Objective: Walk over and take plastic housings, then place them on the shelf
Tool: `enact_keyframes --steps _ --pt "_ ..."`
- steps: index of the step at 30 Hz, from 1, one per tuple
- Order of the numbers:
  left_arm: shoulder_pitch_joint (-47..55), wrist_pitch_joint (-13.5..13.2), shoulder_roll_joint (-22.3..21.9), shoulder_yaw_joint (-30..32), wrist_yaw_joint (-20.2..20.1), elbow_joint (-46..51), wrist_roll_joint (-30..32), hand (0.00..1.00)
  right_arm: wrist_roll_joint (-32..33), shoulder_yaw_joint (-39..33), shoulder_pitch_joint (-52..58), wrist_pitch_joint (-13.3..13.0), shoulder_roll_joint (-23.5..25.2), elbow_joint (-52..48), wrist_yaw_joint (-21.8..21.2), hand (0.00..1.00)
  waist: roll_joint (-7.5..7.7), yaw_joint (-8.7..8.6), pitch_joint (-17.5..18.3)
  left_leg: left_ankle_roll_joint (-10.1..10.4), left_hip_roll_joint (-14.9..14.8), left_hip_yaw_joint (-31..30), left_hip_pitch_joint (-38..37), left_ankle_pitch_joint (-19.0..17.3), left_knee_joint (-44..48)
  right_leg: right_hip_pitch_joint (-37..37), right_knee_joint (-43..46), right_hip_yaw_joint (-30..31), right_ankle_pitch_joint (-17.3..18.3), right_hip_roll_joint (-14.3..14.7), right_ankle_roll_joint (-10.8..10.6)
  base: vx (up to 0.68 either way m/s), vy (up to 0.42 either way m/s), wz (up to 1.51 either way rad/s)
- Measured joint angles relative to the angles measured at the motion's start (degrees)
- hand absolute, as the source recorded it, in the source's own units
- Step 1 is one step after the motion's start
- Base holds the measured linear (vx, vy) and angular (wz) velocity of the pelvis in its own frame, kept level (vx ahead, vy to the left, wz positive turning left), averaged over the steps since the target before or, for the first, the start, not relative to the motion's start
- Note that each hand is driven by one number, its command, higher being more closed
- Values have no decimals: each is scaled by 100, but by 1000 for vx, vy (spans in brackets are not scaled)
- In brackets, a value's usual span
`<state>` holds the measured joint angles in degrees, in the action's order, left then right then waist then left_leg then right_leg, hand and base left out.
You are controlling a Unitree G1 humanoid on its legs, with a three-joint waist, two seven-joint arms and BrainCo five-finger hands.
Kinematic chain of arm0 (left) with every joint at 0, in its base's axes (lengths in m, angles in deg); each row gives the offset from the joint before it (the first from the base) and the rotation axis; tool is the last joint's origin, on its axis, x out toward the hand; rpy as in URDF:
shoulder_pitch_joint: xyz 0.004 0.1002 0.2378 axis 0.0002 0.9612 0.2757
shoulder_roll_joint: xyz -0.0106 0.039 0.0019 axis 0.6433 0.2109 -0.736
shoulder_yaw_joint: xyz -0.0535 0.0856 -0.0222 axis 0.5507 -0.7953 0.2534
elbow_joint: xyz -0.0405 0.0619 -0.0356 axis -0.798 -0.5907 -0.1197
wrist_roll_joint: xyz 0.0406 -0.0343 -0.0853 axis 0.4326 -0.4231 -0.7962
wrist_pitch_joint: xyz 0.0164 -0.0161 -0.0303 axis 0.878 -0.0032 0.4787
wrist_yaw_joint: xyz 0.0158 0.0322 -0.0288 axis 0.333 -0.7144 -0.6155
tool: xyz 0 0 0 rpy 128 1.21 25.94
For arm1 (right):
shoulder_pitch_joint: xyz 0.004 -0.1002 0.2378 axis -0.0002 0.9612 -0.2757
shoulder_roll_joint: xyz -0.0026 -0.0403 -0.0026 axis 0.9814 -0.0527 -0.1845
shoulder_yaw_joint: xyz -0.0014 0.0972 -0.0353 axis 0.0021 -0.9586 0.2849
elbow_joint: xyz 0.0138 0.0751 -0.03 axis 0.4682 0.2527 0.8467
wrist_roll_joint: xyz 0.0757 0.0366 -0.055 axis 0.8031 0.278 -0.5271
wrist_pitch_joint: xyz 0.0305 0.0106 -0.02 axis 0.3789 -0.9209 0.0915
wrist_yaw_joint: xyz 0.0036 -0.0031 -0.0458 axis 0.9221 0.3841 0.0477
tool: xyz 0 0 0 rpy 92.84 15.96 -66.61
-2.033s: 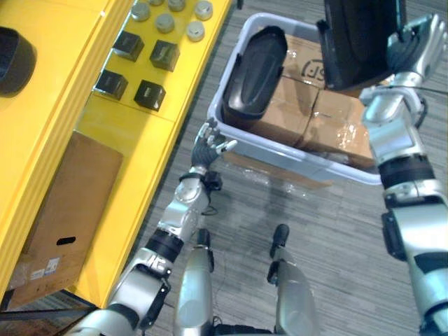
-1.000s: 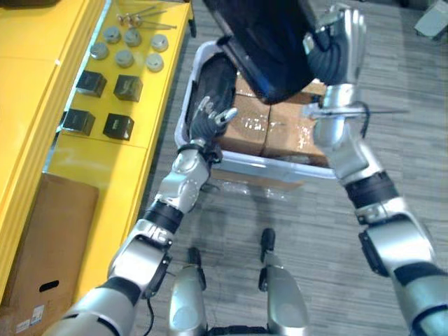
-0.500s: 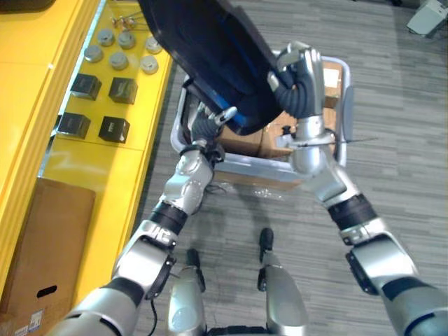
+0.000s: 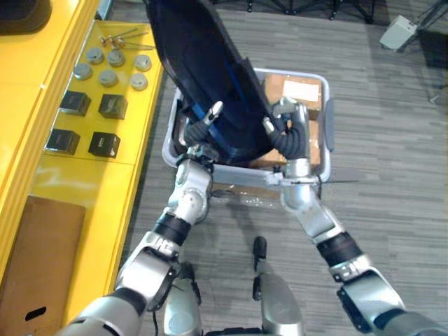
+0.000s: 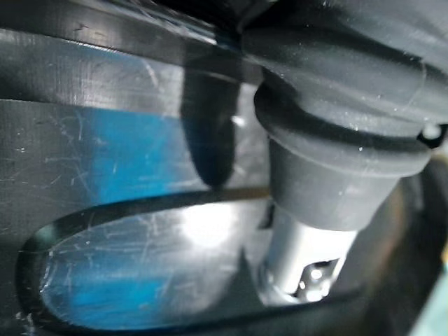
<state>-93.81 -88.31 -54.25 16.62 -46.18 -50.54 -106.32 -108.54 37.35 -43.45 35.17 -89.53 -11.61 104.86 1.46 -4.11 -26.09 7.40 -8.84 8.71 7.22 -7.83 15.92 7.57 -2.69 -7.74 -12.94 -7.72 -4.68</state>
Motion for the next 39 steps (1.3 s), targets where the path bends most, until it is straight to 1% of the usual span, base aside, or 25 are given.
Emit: enact_keyframes --steps 3,5,6,8,10,11,13,14,16,19,21,22,24,25,26,27,29,30,31,33,34,35,36,37,39 --pt "377 -35 0 -73 -131 172 19 100 -1 27 391 -91 99 -116 33 100 7 -3 74 8 1 11 -178 3 -122 -185 -104 -11 1 11 -1 0 0 0" --pt "826 -163 -2 -201 -140 334 76 100 -2 158 756 -172 177 -128 112 100 5 6 382 18 6 43 -239 11 -212 -224 -183 -11 1 14 -1 36 5 -3" --pt "951 -199 -4 -220 -140 401 117 100 -2 188 862 -214 200 -141 146 100 8 8 436 23 7 54 -334 15 -265 -289 -183 -11 5 16 0 56 12 -3" --pt "1176 -239 -23 -245 -137 574 350 100 -2 233 1061 -229 212 -282 153 100 12 16 530 23 9 92 -505 15 -351 -399 -185 -8 25 15 -5 24 15 -5" --pt "1384 -269 -18 -239 -129 801 803 100 9 233 1325 -266 220 -431 155 100 11 25 764 23 25 104 -551 14 -392 -438 -188 -10 42 -3 -17 0 0 0" --pt "1423 -269 -12 -242 -127 856 853 100 9 234 1373 -267 220 -479 155 0 10 26 773 23 27 107 -619 15 -420 -486 -189 -10 44 -5 -18 0 0 0" --pt "1609 -279 -17 -234 -125 1017 1033 100 33 271 1543 -284 223 -596 152 0 10 30 864 19 32 114 -729 11 -465 -604 -192 -12 80 -10 -25 -36 11 -2" --pt "1803 -279 -16 -228 -123 1182 1119 100 116 345 1682 -347 223 -650 139 0 14 29 1013 19 38 123 -754 11 -527 -604 -194 -17 112 -15 -32 0 0 0" --pt "2083 -287 -14 -217 -109 1421 1286 100 257 391 1927 -380 221 -812 -15 0 20 37 1096 28 38 122 -888 32 -602 -699 -195 -31 143 -11 -32 0 0 0" --pt "2420 -327 -18 -212 111 1606 1954 100 582 452 2259 -384 217 -860 -303 0 31 55 1304 17 42 110 -966 55 -692 -756 -205 -76 212 -18 -19 -23 0 4" --pt "2623 -345 -60 -149 396 1881 2751 100 804 441 2504 -376 220 -955 -517 0 36 98 1404 55 38 101 -1026 112 -755 -760 -197 -122 214 -6 -25 2 -2 2" --pt "2661 -346 -64 -140 448 1981 2952 100 882 435 2561 -377 217 -1036 -557 0 29 125 1408 59 35 102 -1027 114 -755 -760 -197 -122 213 -1 -26 0 0 0" --pt "2852 -343 -131 -12 744 2326 3757 100 1290 319 2749 -380 217 -1361 -849 0 -7 173 1467 72 31 106 -1056 136 -773 -761 -195 -130 209 6 -29 0 0 0" --pt "2918 -342 -171 19 814 2387 3934 100 1444 301 2796 -381 212 -1448 -950 0 -17 177 1503 73 30 109 -1067 137 -784 -766 -195 -131 207 9 -31 0 0 0" --pt "3062 -324 -204 73 916 2482 4227 100 1730 217 2893 -387 218 -1631 -1201 0 -40 182 1557 75 26 117 -1132 145 -809 -812 -195 -127 203 17 -36 0 0 0" --pt "3188 -270 -226 83 1002 2539 4520 100 1947 71 3008 -447 215 -1795 -1414 0 -54 182 1616 75 24 115 -1196 145 -840 -862 -195 -139 205 20 -38 0 0 0" --pt "3329 -182 -198 98 1107 2570 4879 100 2270 -96 3058 -552 212 -1907 -1682 0 -48 181 1693 74 24 121 -1229 143 -856 -889 -195 -139 215 22 -50 0 0 0" --pt "3442 -144 -176 141 1194 2575 5141 100 2547 -256 3103 -648 221 -1952 -1896 0 -35 182 1746 74 25 121 -1230 143 -859 -889 -196 -139 221 21 -53 0 0 0" --pt "3581 -97 -168 224 1281 2588 5576 100 2894 -381 3175 -703 222 -1960 -2164 0 -20 185 1787 74 25 121 -1232 143 -866 -890 -196 -140 227 23 -53 -32 19 1" --pt "3802 -67 -174 370 1470 2672 5938 100 3359 -581 3346 -832 275 -1968 -2438 0 -13 187 1817 75 24 122 -1246 146 -917 -890 -196 -144 250 26 -72 -34 10 0" --pt "4066 -57 -156 704 1722 2780 6499 100 4443 -1081 3561 -905 476 -2005 -2870 0 -12 187 1828 62 26 129 -1301 163 -985 -915 -198 -146 332 28 -60 0 0 0" --pt "4165 -56 -140 846 1805 2802 6687 100 4803 -1301 3637 -928 541 -2006 -2987 0 -26 187 1839 61 21 129 -1317 162 -1000 -929 -201 -149 343 35 -52 0 0 0" --pt "4326 -54 -102 1105 2048 2816 7117 100 5509 -1759 3783 -1008 640 -2006 -3218 0 -55 184 1880 67 17 134 -1319 165 -1049 -934 -222 -154 365 41 -47 0 0 0" --pt "4453 -31 -51 1247 2224 2872 7396 100 5992 -2104 3922 -1099 715 -2006 -3464 0 -90 180 1910 74 16 136 -1321 168 -1079 -927 -244 -160 378 45 -47 0 0 0" --pt "4644 -8 45 1483 2445 3052 7685 100 6552 -2544 4213 -1174 781 -2005 -3831 0 -163 179 1972 81 13 144 -1318 199 -1169 -876 -245 -163 389 55 -45 0 0 0"
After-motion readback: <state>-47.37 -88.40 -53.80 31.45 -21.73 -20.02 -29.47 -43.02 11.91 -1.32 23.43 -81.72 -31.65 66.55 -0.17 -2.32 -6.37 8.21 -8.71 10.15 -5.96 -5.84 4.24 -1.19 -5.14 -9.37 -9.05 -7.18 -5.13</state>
